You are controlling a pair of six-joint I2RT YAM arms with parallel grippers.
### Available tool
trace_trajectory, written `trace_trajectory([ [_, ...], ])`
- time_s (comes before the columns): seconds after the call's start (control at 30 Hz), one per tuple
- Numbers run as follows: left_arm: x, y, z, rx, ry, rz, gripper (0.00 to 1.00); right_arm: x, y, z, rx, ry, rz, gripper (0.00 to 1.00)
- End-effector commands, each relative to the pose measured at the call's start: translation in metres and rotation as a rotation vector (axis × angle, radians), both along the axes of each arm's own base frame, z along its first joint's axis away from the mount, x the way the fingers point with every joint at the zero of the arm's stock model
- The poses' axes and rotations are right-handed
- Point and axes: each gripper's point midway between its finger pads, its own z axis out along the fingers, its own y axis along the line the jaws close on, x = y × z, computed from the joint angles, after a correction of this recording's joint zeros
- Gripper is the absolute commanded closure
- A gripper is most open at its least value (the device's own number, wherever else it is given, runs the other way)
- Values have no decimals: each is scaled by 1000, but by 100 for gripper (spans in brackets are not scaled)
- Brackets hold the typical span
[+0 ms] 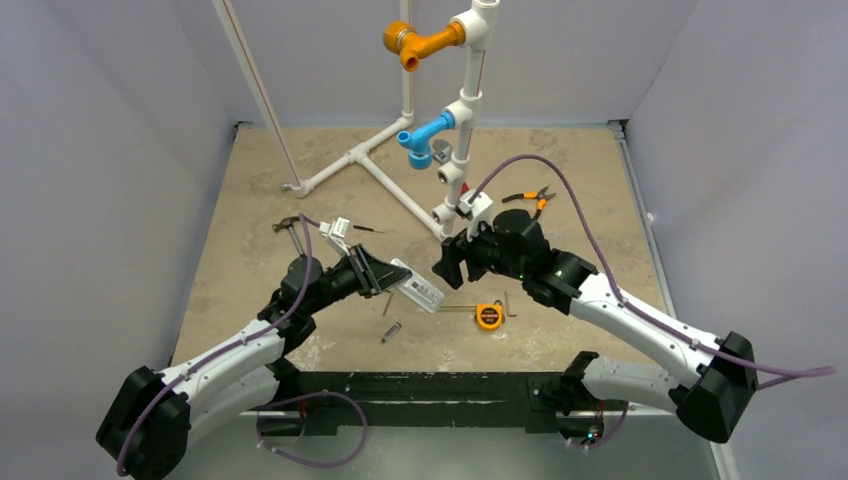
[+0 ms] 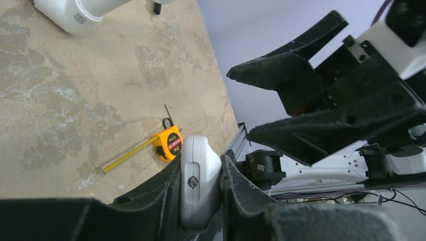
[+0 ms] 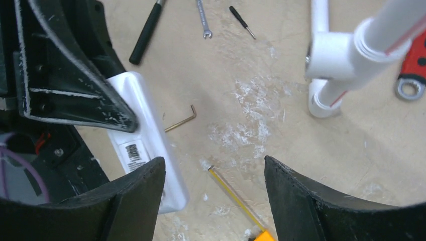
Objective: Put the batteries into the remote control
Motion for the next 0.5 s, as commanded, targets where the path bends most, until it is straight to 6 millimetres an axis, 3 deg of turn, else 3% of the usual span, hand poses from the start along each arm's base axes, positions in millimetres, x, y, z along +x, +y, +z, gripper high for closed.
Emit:
trace_trajectory([
  [0.0,1,-4,36,-72,-90,-18,100,8,-7,19,269,82,-88,29],
  [0.1,1,-4,36,-72,-91,-17,100,6,-18,16,359,126,-125,27],
  [0.43,1,-8,40,-72,-92,-40,100,-1,-39,41,828,211,-135,27],
  [0.47,1,-8,40,-74,-90,-41,100,-2,-36,34,823,241,-127,27],
])
